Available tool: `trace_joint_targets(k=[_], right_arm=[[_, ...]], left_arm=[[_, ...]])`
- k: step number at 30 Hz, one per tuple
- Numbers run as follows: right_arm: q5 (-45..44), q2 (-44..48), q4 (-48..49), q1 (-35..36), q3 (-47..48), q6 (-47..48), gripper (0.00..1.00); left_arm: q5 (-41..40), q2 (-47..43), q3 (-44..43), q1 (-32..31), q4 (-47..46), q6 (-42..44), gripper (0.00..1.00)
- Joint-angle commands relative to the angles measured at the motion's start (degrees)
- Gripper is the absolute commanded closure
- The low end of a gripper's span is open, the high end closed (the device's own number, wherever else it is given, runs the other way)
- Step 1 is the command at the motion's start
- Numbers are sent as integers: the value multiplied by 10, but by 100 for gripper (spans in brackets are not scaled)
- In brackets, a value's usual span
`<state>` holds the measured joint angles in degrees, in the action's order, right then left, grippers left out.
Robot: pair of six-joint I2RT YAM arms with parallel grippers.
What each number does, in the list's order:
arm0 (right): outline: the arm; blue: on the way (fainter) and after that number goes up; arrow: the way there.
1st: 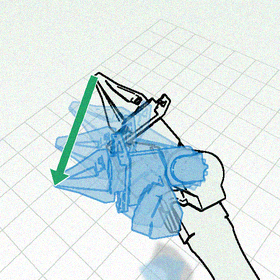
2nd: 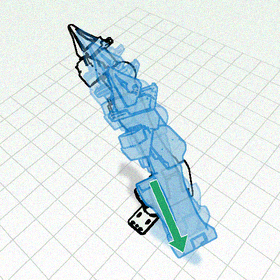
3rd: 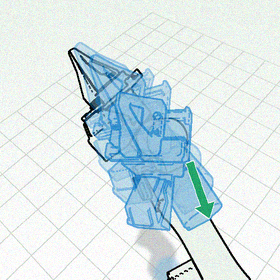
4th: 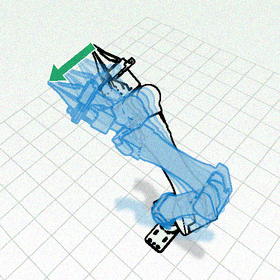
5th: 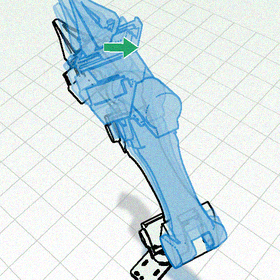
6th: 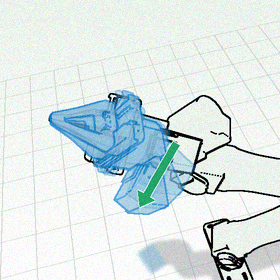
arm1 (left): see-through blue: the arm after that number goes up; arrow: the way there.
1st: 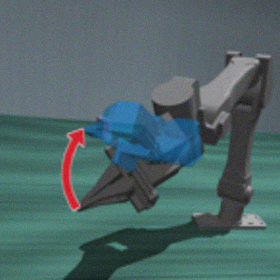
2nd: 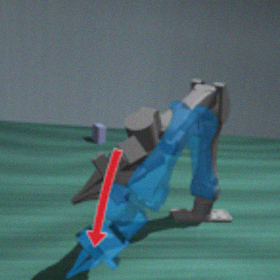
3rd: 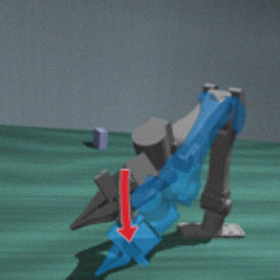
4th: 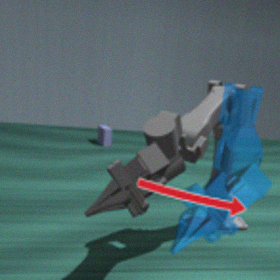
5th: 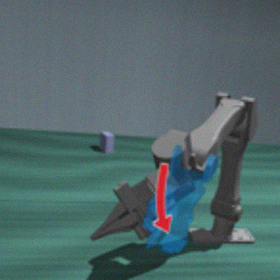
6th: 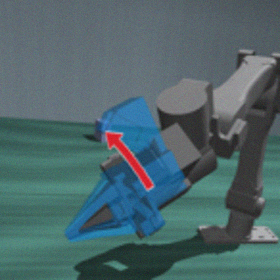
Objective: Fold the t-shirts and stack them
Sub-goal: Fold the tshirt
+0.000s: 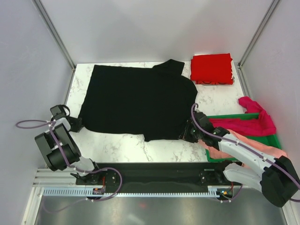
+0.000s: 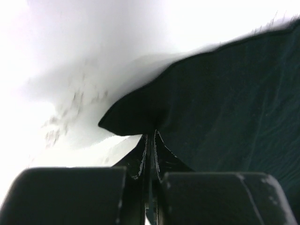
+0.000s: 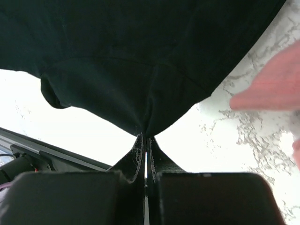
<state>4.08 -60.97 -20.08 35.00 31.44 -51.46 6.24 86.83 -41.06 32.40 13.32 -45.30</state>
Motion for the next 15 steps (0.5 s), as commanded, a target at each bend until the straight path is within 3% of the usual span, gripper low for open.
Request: trace_joint_targets(k=[1, 10, 15], right_arm=[[-13, 32, -44, -4, 13, 20, 100], [-18, 136, -161, -3, 34, 25, 100], [-14, 197, -238, -3, 70, 26, 100]], left_arm=[[-12, -66, 12, -6, 56, 29, 98], [27, -275, 18, 9, 170, 95, 98], [55, -333, 2, 11, 221, 106, 98]])
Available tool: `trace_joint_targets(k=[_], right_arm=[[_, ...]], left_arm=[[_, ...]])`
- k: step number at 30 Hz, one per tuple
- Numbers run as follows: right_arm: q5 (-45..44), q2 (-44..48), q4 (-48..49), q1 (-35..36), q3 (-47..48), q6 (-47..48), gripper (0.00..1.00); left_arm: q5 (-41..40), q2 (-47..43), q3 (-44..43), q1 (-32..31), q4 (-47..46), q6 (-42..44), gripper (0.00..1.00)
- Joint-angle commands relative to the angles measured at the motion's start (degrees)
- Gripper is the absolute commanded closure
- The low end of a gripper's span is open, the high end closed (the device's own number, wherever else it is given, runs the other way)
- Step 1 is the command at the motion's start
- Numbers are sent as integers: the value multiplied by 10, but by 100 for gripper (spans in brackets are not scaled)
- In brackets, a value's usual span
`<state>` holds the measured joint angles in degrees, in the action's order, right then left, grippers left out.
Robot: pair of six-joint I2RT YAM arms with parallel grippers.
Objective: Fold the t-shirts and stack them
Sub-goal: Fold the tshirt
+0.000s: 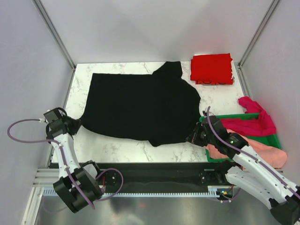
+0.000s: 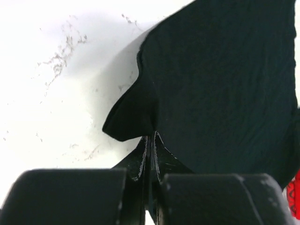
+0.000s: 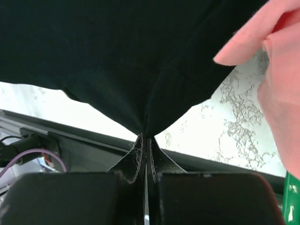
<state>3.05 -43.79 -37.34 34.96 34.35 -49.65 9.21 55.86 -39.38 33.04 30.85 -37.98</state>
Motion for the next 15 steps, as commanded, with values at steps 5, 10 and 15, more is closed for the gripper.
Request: trace_joint_targets(k=[5, 10, 15], right_arm=[[3, 36, -102, -2, 70, 11, 100], [-2, 30, -104, -2, 63, 9, 100], [-23, 13, -105, -2, 84, 10, 100]], left_arm=[[61, -40, -36, 4, 63, 21, 98], [43, -34, -36, 4, 76, 30, 98], [40, -38, -53, 1, 77, 28, 98]])
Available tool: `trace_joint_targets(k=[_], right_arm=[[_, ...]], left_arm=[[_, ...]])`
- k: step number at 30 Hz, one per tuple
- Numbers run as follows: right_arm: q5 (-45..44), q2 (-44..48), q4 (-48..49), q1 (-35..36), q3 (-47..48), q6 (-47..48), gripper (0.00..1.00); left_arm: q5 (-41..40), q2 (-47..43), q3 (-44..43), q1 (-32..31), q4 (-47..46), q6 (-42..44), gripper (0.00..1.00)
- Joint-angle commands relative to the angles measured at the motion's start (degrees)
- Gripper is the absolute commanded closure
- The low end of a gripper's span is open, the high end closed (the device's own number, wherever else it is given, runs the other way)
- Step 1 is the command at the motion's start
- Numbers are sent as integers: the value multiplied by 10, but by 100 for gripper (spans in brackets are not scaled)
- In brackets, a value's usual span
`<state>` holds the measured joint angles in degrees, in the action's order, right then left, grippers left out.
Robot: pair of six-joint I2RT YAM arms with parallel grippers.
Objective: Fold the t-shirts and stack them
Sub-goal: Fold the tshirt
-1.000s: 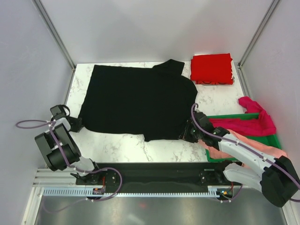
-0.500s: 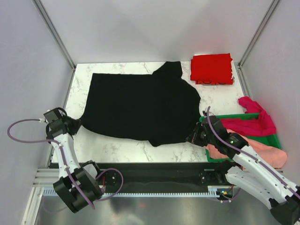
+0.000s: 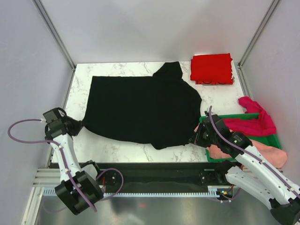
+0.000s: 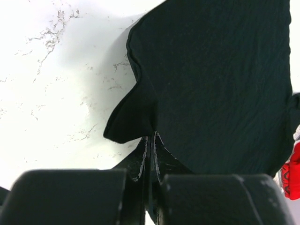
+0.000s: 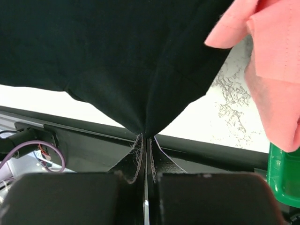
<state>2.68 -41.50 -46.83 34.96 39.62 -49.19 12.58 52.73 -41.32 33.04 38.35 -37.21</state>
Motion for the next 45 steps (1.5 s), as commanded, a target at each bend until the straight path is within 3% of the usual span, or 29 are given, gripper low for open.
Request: trace_joint_targets(k=[1, 10, 15, 32, 34, 35, 37, 38, 39, 41, 45], right_arm=[[-23, -27, -11, -3, 48, 9, 100], [-131, -209, -9, -22, 210, 95, 100], [-117, -296, 21, -87, 289, 152, 100], [-116, -549, 81, -159, 421, 202, 100], [-116, -583, 87, -167, 437, 203, 100], [-119, -597, 87, -176, 446, 200, 100], [-111, -649, 88, -188, 476, 197, 91], [-100, -669, 87, -202, 491, 203, 48], [-90, -696, 84, -208, 507, 205, 27], [-79, -695, 71, -216, 540, 213, 12], [-40, -566, 106, -214, 478, 193, 11]], left_arm=[[7, 4, -44, 1, 3, 17, 98], [31, 98, -127, 1, -13, -2, 98], [61, 200, -179, -3, -29, -7, 98], [58, 480, -347, -79, -58, 10, 98], [60, 515, -380, -89, -57, 13, 95], [86, 559, -399, -93, -56, 20, 85], [104, 613, -492, -108, -6, 55, 63], [89, 641, -522, -113, 21, 63, 47], [74, 636, -538, -116, 50, 66, 40], [41, 600, -519, -118, 45, 60, 23], [2, 478, -440, -114, 27, 64, 19]])
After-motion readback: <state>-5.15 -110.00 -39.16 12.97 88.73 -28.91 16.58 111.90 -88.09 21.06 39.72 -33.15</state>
